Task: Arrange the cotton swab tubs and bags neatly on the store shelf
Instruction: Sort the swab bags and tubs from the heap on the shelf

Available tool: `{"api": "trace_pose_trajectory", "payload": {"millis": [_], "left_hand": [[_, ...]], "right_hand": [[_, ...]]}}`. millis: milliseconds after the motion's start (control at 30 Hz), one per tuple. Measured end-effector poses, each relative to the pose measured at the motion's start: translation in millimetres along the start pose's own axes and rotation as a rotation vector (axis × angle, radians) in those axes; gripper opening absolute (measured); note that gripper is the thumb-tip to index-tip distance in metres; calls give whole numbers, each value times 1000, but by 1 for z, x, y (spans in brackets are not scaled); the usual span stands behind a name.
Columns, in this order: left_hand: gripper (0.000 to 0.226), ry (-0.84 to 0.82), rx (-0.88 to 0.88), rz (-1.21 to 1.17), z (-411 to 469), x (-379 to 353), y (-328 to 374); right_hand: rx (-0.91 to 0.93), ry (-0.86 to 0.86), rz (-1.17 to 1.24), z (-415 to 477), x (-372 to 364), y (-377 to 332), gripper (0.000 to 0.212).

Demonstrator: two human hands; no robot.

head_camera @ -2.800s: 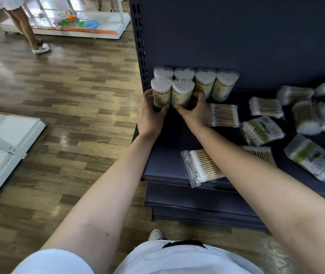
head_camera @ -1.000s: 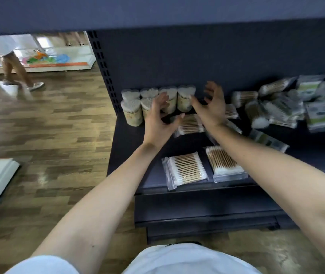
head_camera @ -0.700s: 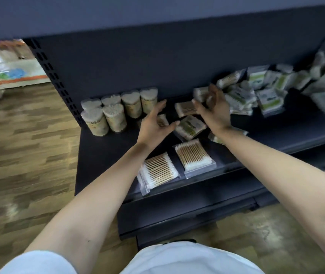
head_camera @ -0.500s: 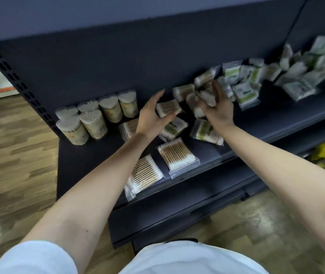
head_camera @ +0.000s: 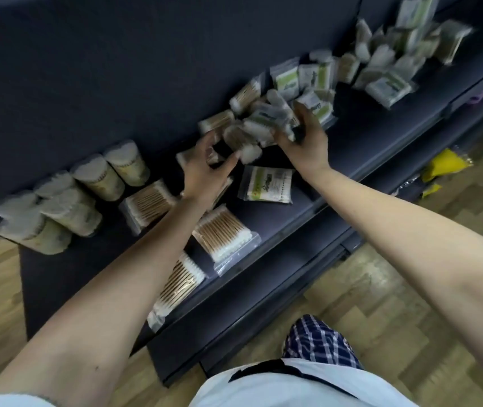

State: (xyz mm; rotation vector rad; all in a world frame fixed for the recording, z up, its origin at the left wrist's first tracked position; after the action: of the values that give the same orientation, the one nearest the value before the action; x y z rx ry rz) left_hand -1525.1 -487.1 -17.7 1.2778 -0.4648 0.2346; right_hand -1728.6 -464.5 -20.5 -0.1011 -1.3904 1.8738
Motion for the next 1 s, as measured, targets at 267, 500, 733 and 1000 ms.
{"api": "trace_pose_trajectory", "payload": {"millis": [267,500,733,1000], "left_hand": [[68,78,-47,-145,65,-35,62],[74,-68,88,306,104,-89,56],[59,-137,117,430,88,-71,38],[51,-145,110,382,77,-56,38]], "right_hand": [[9,-170,82,75,-9,7,66],[229,-424,-51,145,20,42,69],[448,-709,-148,156,-10,42,69],[575,-849,-292,146,-25,40,68]]}}
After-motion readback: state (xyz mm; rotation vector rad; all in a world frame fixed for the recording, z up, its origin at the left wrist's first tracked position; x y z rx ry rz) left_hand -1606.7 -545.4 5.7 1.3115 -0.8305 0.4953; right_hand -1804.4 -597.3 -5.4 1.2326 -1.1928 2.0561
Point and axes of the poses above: each hand's wrist, its own z-axis towards the middle knuckle, its own x-axis out of the back of the hand, y = z × x, the point moved 1 cm from there along z, towards the middle knuckle
